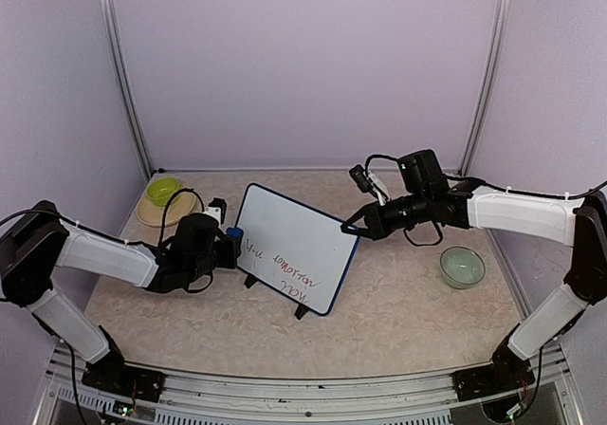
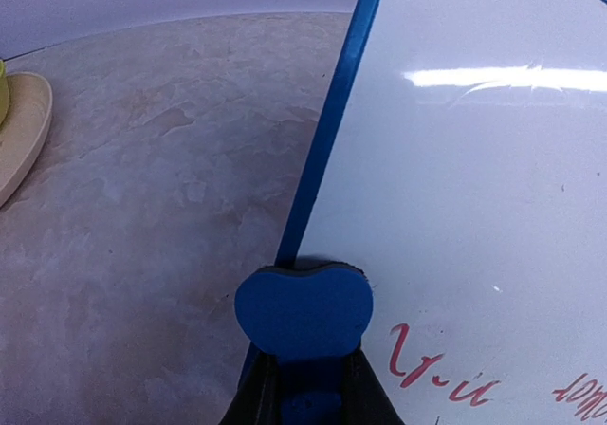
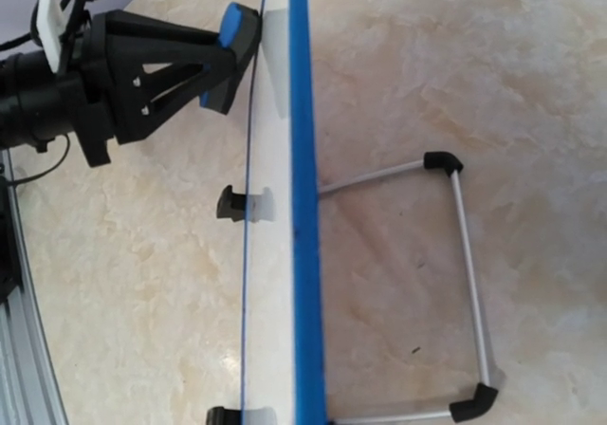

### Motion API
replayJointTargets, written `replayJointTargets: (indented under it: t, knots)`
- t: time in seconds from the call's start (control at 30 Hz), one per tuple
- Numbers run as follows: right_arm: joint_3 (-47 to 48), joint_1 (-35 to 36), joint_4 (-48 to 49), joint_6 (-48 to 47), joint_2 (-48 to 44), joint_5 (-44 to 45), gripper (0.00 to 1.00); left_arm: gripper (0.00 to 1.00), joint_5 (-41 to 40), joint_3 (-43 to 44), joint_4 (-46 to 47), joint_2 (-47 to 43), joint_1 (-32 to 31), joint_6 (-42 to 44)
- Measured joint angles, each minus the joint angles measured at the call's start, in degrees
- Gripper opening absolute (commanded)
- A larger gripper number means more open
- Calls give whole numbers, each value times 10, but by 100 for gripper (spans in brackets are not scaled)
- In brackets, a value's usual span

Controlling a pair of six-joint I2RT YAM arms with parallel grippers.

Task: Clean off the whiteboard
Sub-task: Erase the center of the whiteboard.

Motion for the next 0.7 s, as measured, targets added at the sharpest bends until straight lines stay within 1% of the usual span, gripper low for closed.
replayJointTargets:
  t: [0.27, 0.33, 0.53, 0.7]
  knots:
    - [0, 0, 1, 0, 0, -3, 0, 12, 4, -78, 0, -3, 0, -46]
    - [0, 0, 1, 0, 0, -4, 0, 12, 6, -86, -2, -2, 0, -54]
    - [0, 0, 1, 0, 0, -4, 0, 12, 8, -83, -5, -2, 0, -58]
    - [0, 0, 1, 1, 0, -2, 0, 13, 12, -48, -16, -2, 0, -48]
